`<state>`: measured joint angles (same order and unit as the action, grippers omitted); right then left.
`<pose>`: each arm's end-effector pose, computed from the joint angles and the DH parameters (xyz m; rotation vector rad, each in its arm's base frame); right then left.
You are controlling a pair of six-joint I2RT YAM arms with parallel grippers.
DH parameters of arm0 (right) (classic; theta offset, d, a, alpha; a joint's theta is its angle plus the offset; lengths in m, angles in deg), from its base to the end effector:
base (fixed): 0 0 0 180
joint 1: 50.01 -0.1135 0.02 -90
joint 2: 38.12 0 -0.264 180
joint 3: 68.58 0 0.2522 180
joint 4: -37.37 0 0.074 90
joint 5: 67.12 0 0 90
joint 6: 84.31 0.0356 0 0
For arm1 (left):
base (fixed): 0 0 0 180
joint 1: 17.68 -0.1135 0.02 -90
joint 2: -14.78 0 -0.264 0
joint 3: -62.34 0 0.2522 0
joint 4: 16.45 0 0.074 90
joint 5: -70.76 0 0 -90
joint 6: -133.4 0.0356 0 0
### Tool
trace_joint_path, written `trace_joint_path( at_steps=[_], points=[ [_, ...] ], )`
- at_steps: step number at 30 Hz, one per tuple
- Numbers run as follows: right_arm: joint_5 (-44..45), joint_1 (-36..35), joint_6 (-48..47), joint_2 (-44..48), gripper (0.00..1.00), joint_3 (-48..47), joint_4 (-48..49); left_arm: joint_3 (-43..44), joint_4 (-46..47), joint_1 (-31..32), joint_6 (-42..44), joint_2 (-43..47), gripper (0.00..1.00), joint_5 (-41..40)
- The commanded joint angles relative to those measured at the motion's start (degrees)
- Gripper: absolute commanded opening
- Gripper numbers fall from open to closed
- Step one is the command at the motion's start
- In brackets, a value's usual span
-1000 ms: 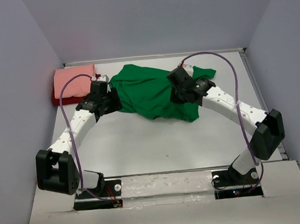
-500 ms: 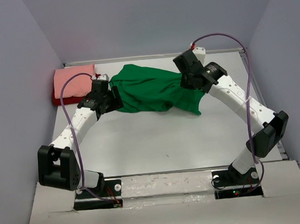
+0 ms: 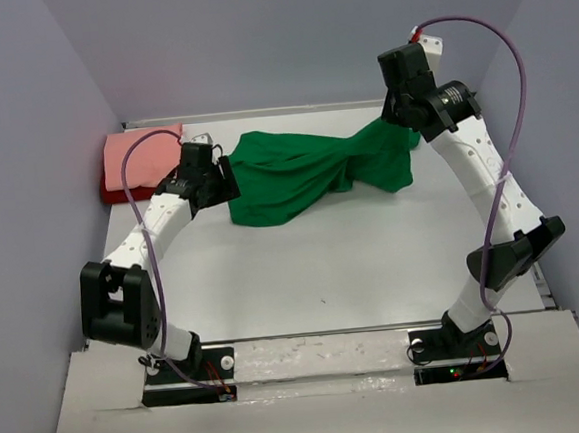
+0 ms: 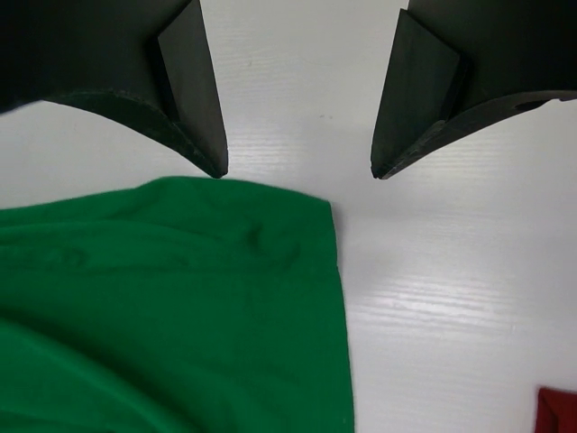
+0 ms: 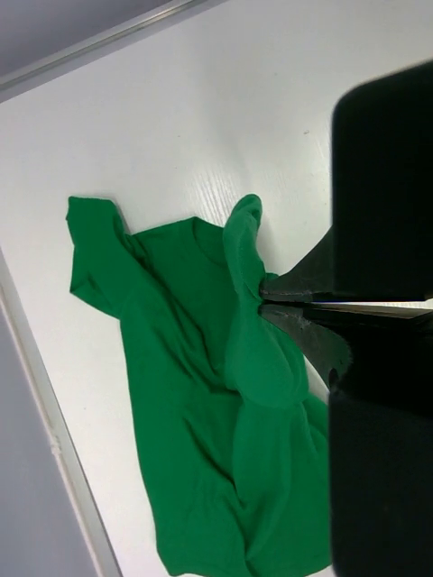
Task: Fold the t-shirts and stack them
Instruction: Flatten out the tshirt
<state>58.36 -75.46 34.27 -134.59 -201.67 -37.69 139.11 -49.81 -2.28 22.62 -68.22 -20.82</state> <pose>0.3094 0.1244 0.4622 0.3781 2.0703 -0.1365 0.3117 -0.0848 0.2783 -0.1218 2.2763 -0.3033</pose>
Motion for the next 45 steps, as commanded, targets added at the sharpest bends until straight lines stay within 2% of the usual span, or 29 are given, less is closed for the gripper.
trace_joint_path(
  at_steps=[1,5,7,13,19,23,37,45],
  points=[
    [-3.7,1.5,-3.0,-1.6,0.0,-2.3,-0.6,8.8,0.5,0.2,1.3,-6.8,0.75,0.6],
    [-8.0,1.5,-2.4,-0.5,0.0,2.0,1.2,15.0,-1.9,0.2,1.2,-14.7,0.74,9.2],
    [-8.3,1.5,-2.2,0.0,0.0,3.3,1.4,15.0,-1.2,0.7,0.6,-16.6,0.68,10.2],
    [-8.0,1.5,-2.9,1.6,0.0,5.1,2.1,12.2,0.1,1.8,-0.4,-20.0,0.61,8.6],
    [-9.5,1.5,-2.8,1.4,0.0,4.1,2.1,10.2,1.1,1.8,-2.4,-20.4,0.62,7.9],
    [-10.3,1.5,-2.5,2.4,0.0,5.2,2.7,12.4,-1.5,1.3,-2.1,-23.2,0.62,5.7],
    [-11.8,3.1,-3.4,4.3,0.0,6.7,3.2,11.8,-1.6,-2.3,-3.7,-26.2,0.62,2.8],
    [-12.7,3.7,-3.5,5.2,0.0,7.6,3.8,11.6,-1.1,-2.7,-3.8,-28.2,0.62,4.2]
  ],
)
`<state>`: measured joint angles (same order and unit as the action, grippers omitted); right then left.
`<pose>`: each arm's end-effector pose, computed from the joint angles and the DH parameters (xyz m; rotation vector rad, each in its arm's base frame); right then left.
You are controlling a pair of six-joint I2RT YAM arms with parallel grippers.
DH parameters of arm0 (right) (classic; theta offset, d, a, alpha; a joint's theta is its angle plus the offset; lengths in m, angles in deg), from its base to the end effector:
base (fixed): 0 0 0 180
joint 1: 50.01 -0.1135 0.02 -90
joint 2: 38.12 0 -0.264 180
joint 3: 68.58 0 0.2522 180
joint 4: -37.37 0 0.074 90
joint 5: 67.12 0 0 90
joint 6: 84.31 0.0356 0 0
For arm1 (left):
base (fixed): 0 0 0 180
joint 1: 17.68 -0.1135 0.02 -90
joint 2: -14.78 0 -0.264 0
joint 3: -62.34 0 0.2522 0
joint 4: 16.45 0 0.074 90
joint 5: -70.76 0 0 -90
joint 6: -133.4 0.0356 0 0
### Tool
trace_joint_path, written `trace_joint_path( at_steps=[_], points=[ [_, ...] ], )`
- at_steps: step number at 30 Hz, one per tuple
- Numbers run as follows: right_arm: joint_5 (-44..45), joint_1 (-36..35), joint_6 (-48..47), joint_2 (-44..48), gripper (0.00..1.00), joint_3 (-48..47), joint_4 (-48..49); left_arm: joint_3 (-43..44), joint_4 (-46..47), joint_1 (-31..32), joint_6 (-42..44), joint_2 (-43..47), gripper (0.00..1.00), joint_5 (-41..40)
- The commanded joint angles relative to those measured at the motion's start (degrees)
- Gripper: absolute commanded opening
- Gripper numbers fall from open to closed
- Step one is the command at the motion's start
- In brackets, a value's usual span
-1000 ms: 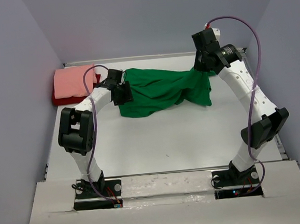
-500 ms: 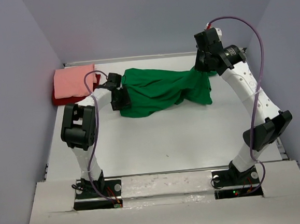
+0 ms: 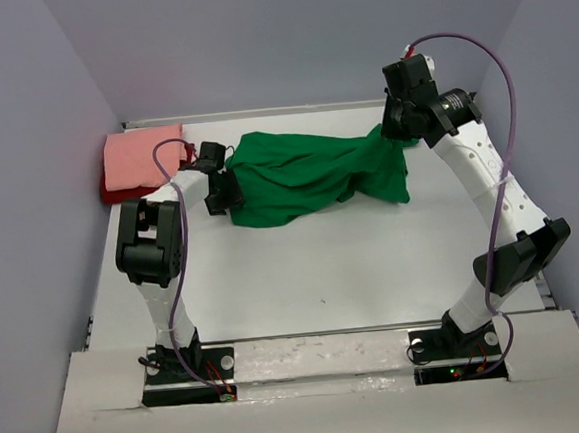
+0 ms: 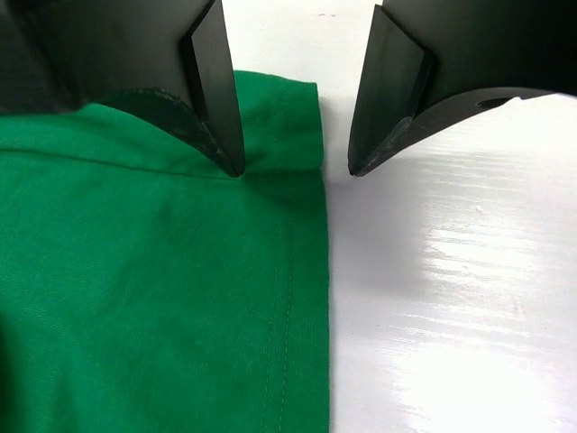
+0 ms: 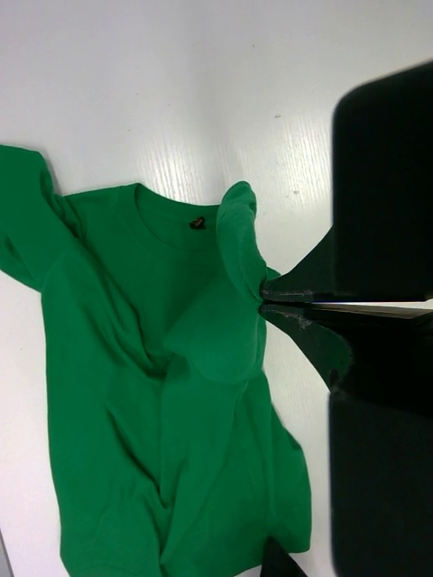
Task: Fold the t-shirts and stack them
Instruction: Flatten out the tshirt
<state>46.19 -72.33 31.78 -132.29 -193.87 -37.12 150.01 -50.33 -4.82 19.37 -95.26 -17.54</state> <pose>0.3131 0.1133 0.4339 0.2733 2.2367 -0.0257 0.3942 -0.0911 0.1744 -0.2393 2.5663 -0.2837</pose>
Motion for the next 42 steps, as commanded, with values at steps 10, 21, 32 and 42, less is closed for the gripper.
trace_joint_path(
  at_steps=[10,21,32,42],
  points=[
    [-1.2,1.1,-1.1,2.9,0.0,-1.2,2.9,0.3,0.8,0.0,-0.8,-1.5,0.34,3.8],
    [-2.5,1.1,-0.6,2.9,0.0,0.3,3.5,-0.6,0.8,0.1,-0.8,2.1,0.0,1.9],
    [3.9,5.2,-4.5,-0.1,0.0,-2.2,1.9,11.8,-10.8,3.0,2.0,23.4,0.0,-9.9],
    [0.9,9.7,-13.0,-1.4,0.0,-27.1,-3.8,38.1,-21.1,3.6,7.1,31.9,0.0,-13.5]
  ],
)
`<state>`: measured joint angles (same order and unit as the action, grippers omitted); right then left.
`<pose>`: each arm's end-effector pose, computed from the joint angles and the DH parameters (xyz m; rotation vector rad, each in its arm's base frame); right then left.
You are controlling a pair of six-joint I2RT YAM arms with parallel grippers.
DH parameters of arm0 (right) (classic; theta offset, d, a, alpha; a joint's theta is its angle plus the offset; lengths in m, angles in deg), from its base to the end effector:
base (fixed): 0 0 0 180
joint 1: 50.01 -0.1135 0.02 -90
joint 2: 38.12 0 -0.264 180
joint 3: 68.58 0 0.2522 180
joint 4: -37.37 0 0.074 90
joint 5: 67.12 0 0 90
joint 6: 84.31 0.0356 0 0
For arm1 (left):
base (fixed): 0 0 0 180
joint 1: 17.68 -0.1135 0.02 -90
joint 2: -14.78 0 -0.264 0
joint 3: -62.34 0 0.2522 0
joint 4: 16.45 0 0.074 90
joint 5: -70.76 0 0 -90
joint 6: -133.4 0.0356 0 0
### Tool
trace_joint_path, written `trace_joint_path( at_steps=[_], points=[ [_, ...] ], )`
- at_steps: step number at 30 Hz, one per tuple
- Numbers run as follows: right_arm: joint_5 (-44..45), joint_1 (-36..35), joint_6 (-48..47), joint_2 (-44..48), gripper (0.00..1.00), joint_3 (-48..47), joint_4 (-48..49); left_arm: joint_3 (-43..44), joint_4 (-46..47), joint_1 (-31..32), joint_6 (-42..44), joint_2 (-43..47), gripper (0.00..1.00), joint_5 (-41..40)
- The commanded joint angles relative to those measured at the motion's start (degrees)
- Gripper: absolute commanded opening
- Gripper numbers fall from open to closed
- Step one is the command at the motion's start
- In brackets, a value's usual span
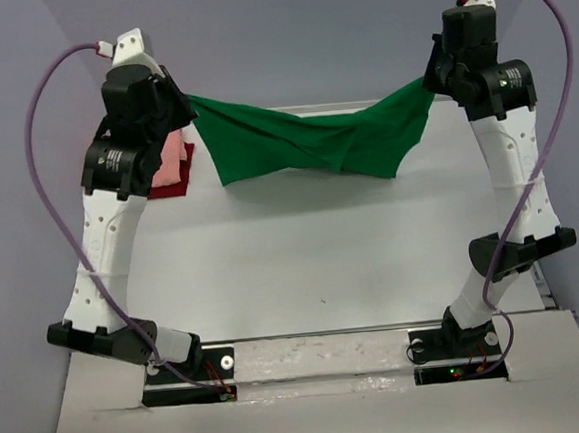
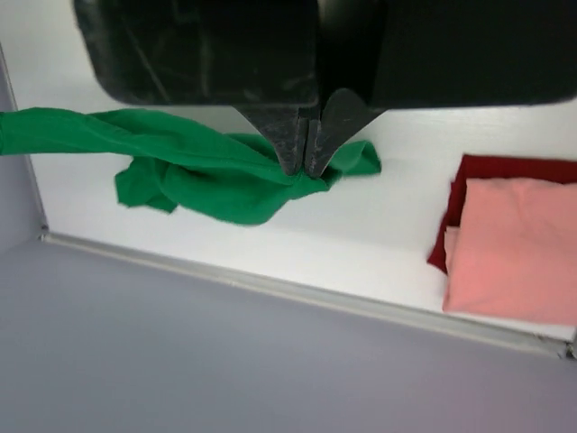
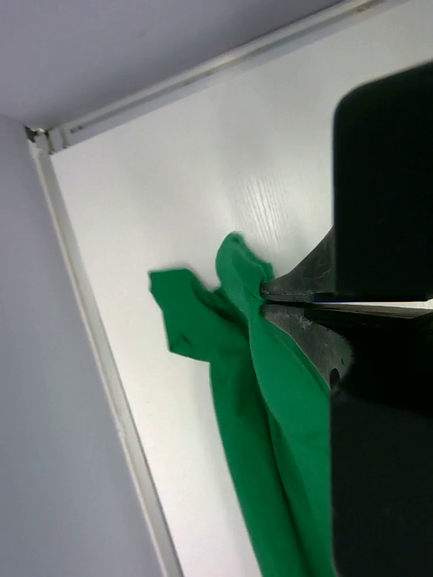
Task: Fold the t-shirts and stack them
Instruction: Flatten out the tshirt
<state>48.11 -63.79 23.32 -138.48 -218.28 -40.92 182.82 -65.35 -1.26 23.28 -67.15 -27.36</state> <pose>0.3190 0.0626 0.5131 0.3323 1.9984 -0.1122 0.2773 -0.0765 0.5124 -0.1608 1.7546 -0.3413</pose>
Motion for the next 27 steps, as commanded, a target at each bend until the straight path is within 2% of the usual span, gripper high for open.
trace_joint_path(
  at_steps=[1,6,11,17,20,24,27],
  points=[
    [-1.3,1.1,-5.0,6.2,0.0,-1.4,1.2,5.8,-6.3,0.0,3.2,4.7,0.0,-4.5],
    [-0.6,1.1,-5.7,13.3,0.0,-0.4,2.3,6.9,-6.6,0.2,3.4,12.2,0.0,-10.4],
    [0.3,1.1,-5.5,21.0,0.0,-1.5,2.6,5.7,-4.1,1.1,0.9,20.0,0.0,-11.2],
    [0.0,1.1,-7.0,19.3,0.0,-4.0,4.1,11.0,-4.6,2.4,1.6,13.0,0.0,-10.1],
    [0.3,1.1,-7.5,14.9,0.0,-5.6,4.3,12.4,-4.8,2.3,1.5,9.8,0.0,-8.8],
    [2.0,1.1,-8.0,10.4,0.0,-9.4,5.0,15.4,-4.5,2.4,2.5,4.3,0.0,-11.3],
    [4.6,1.1,-9.0,11.7,0.0,-8.2,6.4,15.2,-2.8,3.1,1.1,5.9,0.0,-11.0]
  ],
)
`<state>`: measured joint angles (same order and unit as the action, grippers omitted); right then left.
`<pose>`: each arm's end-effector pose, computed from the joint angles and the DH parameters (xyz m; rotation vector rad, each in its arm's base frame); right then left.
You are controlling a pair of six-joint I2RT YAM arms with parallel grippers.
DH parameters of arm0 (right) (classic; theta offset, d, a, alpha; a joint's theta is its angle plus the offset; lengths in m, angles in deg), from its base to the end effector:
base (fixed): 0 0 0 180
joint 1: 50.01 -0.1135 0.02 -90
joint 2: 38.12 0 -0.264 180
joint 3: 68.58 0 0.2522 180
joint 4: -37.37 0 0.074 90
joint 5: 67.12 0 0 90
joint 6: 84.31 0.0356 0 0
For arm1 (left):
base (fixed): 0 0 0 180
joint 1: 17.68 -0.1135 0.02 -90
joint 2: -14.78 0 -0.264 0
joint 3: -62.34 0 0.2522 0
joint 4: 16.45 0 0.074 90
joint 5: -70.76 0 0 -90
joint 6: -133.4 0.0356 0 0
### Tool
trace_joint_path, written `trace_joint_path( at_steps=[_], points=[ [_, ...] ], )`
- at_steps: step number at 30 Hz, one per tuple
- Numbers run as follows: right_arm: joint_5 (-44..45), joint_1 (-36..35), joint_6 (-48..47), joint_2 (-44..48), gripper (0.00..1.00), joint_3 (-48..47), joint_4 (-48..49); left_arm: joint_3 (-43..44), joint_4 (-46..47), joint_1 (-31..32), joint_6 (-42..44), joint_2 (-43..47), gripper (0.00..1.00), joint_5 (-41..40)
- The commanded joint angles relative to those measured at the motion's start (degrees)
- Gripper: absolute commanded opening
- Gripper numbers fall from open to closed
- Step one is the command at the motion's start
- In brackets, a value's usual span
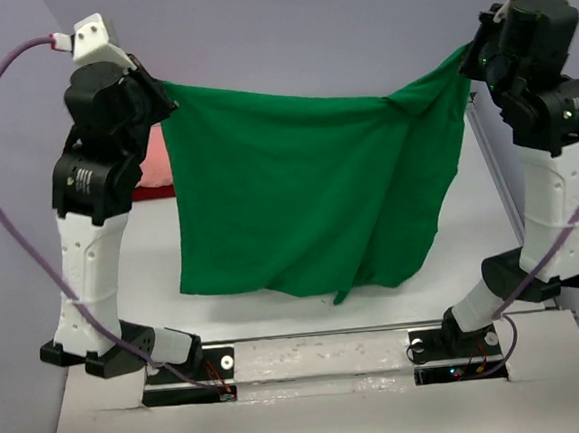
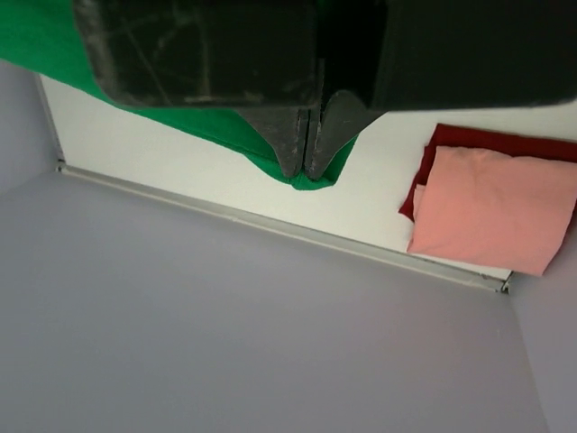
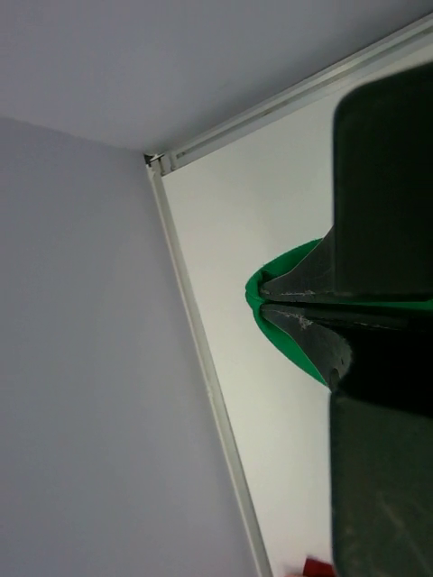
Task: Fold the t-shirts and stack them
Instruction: Flatten out the tshirt
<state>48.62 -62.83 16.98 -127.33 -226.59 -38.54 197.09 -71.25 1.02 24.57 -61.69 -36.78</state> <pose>0.2109 0.0321 0.5995 0.3108 1.6540 -0.0644 0.1915 -0.0535 0.5913 -0.2476 1.4997 -0.2936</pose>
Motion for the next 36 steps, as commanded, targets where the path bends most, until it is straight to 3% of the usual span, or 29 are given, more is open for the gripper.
trace_joint_path(
  at_steps=[1,6,12,18,36],
  points=[
    [4.4,0.2,-2.8,1.6,0.0,1.0,4.8,-0.7,3.8,1.5,-0.7,1.6,0.0,-1.9],
    [6.4,-2.3,-4.0,11.5,0.0,7.9,5.3,-3.3,0.5,4.9,-1.6,9.3,0.0,-6.4],
    [16.1,-9.5,-6.7,20.3,0.0,10.9,3.9,-4.7,-3.9,5.5,-1.2,17.7,0.0,-10.0],
    [20.1,-11.9,-8.2,26.5,0.0,17.1,4.1,-7.5,-6.4,6.9,-1.0,21.5,0.0,-13.7],
    [18.3,-12.9,-10.6,13.7,0.0,13.4,6.8,-4.1,-3.1,7.0,2.0,10.8,0.0,-11.4]
  ],
)
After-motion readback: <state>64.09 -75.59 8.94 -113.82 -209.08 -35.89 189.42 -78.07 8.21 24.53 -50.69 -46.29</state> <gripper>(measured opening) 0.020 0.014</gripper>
